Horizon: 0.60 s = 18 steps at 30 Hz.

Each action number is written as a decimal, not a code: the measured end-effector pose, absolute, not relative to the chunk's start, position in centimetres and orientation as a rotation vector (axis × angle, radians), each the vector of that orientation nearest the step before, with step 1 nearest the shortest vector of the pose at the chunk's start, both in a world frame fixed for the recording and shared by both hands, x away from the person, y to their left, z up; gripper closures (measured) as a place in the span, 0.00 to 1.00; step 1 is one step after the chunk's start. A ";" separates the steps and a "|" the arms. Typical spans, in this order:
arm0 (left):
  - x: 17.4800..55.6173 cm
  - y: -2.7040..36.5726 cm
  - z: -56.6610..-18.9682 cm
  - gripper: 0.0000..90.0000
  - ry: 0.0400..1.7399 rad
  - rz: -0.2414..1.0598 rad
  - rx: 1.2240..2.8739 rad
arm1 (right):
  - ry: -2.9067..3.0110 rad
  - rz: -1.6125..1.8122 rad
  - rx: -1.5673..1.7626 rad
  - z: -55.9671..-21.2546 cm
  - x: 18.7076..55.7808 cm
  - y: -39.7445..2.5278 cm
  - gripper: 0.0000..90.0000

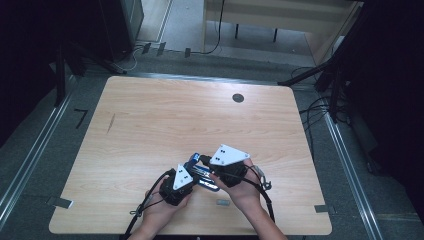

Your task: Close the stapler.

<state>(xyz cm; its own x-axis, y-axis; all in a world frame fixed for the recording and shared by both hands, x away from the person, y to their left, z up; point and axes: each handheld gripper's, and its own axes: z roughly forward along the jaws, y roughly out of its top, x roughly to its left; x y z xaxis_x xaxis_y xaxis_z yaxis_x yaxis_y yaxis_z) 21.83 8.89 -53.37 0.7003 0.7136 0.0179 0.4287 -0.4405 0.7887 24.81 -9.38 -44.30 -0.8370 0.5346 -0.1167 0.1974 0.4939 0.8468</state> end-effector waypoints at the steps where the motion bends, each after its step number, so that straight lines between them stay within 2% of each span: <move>1: 21.8 8.9 -53.4 1.00 0.870 0.445 2.099 | 2.376 1.282 0.605 -44.2 24.9 -9.2 1.00; 18: 21.8 8.8 -53.4 1.00 0.864 0.455 2.100 | 2.381 1.292 0.599 -44.1 25.3 -8.6 1.00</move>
<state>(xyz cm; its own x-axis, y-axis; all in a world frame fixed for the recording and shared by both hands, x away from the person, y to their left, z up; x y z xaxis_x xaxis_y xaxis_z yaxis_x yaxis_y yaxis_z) 21.82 8.85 -53.38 0.7015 0.7122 0.0249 0.4230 -0.4442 0.7898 25.32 -8.59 -44.05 -0.8431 0.5256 -0.1137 0.1913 0.4907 0.8501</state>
